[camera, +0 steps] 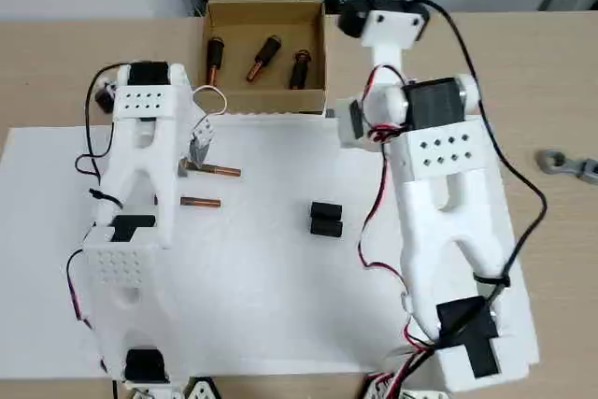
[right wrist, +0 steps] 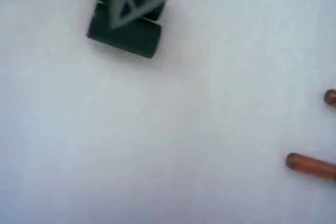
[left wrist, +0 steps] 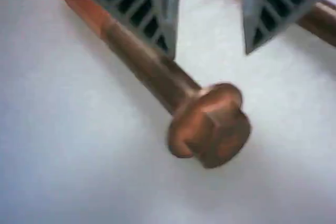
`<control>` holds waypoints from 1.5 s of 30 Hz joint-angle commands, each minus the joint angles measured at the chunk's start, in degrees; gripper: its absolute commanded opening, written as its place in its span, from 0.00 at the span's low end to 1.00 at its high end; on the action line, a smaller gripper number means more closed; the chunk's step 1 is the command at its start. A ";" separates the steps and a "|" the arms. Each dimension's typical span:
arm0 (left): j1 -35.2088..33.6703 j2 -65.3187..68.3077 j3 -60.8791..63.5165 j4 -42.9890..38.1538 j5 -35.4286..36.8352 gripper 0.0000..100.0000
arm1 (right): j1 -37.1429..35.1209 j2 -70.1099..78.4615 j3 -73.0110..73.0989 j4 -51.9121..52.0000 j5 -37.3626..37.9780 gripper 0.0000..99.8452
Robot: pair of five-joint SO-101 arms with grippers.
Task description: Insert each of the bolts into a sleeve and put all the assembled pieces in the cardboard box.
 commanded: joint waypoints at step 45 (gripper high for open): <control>-1.23 16.79 -15.16 1.14 12.84 0.00 | -2.51 -2.51 9.85 -0.22 2.46 0.19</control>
